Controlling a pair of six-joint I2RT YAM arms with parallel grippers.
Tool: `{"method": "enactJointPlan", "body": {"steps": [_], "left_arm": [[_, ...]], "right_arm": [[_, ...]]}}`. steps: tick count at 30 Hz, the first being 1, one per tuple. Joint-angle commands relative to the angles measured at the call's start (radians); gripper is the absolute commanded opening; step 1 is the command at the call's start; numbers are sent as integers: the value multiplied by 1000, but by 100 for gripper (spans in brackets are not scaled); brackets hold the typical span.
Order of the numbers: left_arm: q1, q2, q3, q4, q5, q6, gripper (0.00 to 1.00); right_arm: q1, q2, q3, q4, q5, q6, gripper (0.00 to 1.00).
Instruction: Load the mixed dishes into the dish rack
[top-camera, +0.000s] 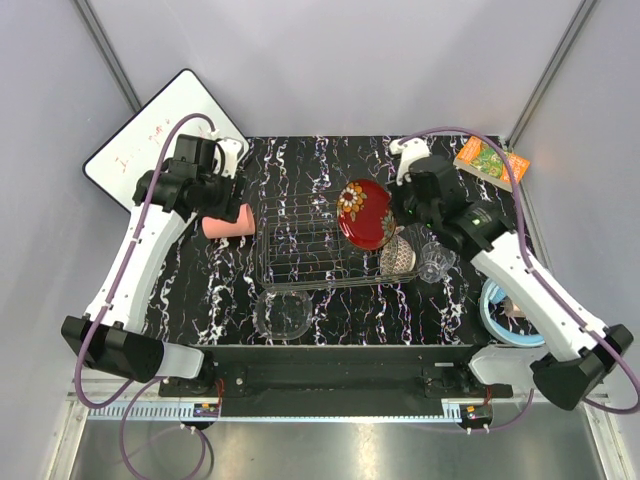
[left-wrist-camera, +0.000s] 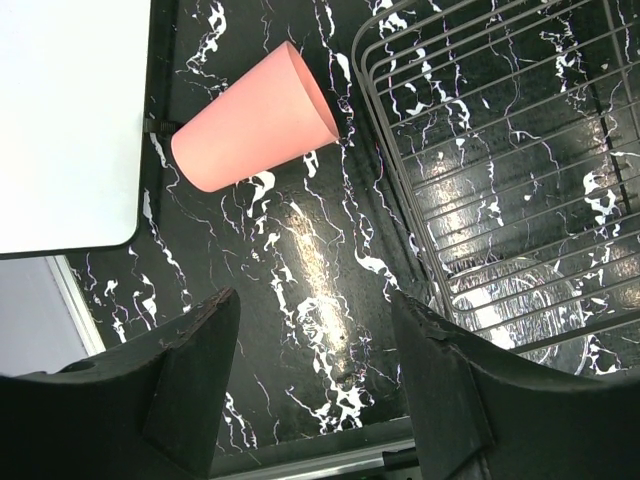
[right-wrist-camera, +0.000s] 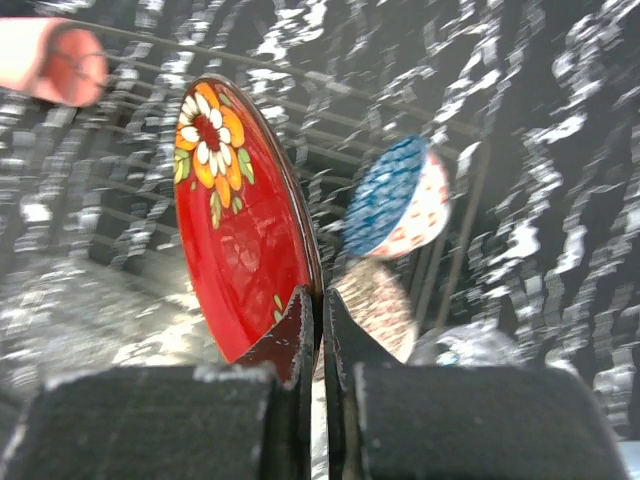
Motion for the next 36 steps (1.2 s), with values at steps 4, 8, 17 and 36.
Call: {"method": "enactJointPlan", "body": {"steps": [4, 8, 17, 36], "left_arm": [[-3, -17, -9, 60, 8, 8, 65], [-3, -24, -29, 71, -1, 18, 64], [-3, -24, -66, 97, -3, 19, 60], [-5, -20, -49, 111, 12, 11, 53]], "right_arm": [[86, 104, 42, 278, 307, -259, 0], [123, 165, 60, 377, 462, -448, 0], [220, 225, -15, 587, 542, -825, 0], [246, 213, -184, 674, 311, -1347, 0]]}}
